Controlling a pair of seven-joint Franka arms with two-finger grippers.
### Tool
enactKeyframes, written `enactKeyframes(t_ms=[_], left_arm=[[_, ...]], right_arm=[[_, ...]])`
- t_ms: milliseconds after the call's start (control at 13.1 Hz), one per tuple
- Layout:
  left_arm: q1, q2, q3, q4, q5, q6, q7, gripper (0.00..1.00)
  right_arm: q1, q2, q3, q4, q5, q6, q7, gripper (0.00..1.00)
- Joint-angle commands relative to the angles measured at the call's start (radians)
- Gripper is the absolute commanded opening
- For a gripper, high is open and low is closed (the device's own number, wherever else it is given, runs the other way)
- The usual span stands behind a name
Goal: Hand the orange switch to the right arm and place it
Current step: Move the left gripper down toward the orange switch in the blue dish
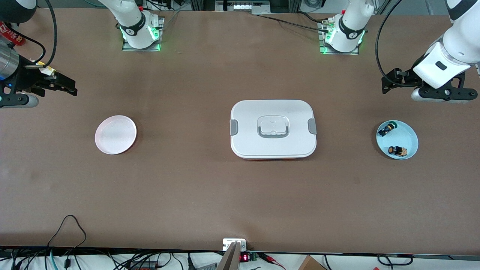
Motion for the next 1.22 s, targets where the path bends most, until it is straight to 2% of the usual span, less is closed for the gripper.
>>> enactKeyframes(t_ms=[0, 1142], left_arm=[[0.009, 0.018, 0.000, 0.034, -0.017, -0.016, 0.007, 1.00], [0.025, 0.017, 0.006, 0.034, -0.017, -0.041, 0.006, 1.00]], right_arm=[[-0.001, 0.010, 0.002, 0.027, 0.010, -0.025, 0.002, 1.00], [-0.001, 0.079, 0.002, 0.020, 0.011, -0.075, 0.002, 1.00]])
